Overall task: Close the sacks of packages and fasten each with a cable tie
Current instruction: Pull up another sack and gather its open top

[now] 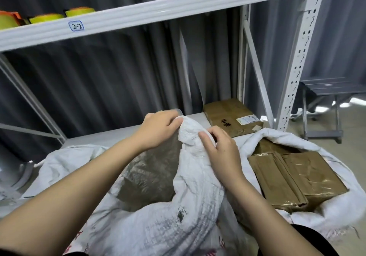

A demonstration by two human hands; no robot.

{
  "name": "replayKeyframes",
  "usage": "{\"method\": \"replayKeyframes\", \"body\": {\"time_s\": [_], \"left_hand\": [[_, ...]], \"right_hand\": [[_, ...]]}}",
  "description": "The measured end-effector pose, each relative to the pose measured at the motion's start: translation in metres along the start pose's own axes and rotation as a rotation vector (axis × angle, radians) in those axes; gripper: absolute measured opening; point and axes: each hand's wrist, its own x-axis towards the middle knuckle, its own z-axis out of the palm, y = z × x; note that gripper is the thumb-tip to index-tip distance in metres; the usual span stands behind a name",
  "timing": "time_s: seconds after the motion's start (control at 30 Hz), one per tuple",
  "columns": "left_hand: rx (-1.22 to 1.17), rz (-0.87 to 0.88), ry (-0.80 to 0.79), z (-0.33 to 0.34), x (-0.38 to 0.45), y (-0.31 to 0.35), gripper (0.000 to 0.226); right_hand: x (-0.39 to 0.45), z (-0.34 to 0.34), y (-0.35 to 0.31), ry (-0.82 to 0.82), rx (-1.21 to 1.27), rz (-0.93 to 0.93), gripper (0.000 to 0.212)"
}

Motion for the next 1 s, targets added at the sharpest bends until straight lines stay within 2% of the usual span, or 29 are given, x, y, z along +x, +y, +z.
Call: {"method": "replayKeyframes", "body": {"time_s": [0.07, 0.1, 0.2, 0.23, 0.27, 0.33, 0.43, 0.53, 0.6, 0.63, 0.7, 0.77, 0.8, 0.83, 0.9, 0.93, 1.0], "left_hand": [[-0.102, 0.026, -0.039, -0.005, 0.001, -0.002, 0.018], [-0.135, 0.083, -0.03, -0.007, 0.0, -0.002, 0.015], [-0.074, 0.28, -0.045, -0.011, -0.003, 0.008, 0.041], [-0.049, 0.311, -0.04, -0.013, -0.002, 0.012, 0.041], [-0.028, 0.327, -0.035, -0.013, -0.001, 0.014, 0.036], [0.043, 0.34, -0.043, -0.015, 0.004, 0.018, 0.018], [0.165, 0.31, -0.034, -0.013, 0.009, 0.021, 0.019], [0.072, 0.161, -0.03, -0.012, 0.01, 0.019, 0.025], [0.022, 0.047, -0.081, -0.012, 0.008, 0.019, 0.032], [0.018, -0.003, -0.107, -0.013, 0.007, 0.022, 0.035], [0.013, -0.033, -0.137, -0.017, 0.006, 0.026, 0.034], [-0.105, -0.004, -0.139, -0.024, 0.001, 0.031, 0.022], [-0.186, 0.061, -0.133, -0.027, -0.002, 0.035, 0.02], [-0.224, 0.168, -0.13, -0.031, -0.005, 0.04, 0.029], [-0.115, 0.421, -0.166, -0.033, -0.01, 0.05, 0.044], [-0.021, 0.511, -0.173, -0.031, -0.011, 0.054, 0.044], [0.117, 0.557, -0.157, -0.026, -0.012, 0.059, 0.033]], "right_hand": [[0.006, -0.004, -0.007, 0.004, 0.313, 0.065, 0.019], [0.01, -0.007, -0.012, 0.012, 0.419, 0.081, 0.017], [0.017, -0.012, -0.021, 0.021, 0.618, 0.091, 0.007], [0.018, -0.014, -0.024, 0.022, 0.686, 0.111, 0.003], [0.019, -0.015, -0.026, 0.034, 0.732, 0.126, 0.009], [0.016, -0.017, -0.03, 0.042, 0.769, 0.143, 0.015], [-0.005, -0.015, -0.031, 0.022, 0.578, 0.148, 0.03], [-0.039, -0.01, -0.033, -0.043, 0.196, 0.191, 0.058], [-0.053, -0.01, -0.038, 0.015, -0.014, 0.156, 0.054], [-0.056, -0.01, -0.038, 0.09, -0.019, 0.119, 0.044], [-0.053, -0.013, -0.039, 0.207, 0.207, 0.082, 0.022], [-0.046, -0.02, -0.042, 0.216, 0.424, 0.092, 0.019], [-0.042, -0.024, -0.043, 0.199, 0.48, 0.097, 0.019], [-0.038, -0.027, -0.044, 0.177, 0.528, 0.113, 0.019], [-0.031, -0.033, -0.043, 0.119, 0.662, 0.191, 0.017], [-0.029, -0.037, -0.044, 0.082, 0.791, 0.249, 0.015], [-0.028, -0.043, -0.048, 0.012, 1.099, 0.363, 0.011]]}}
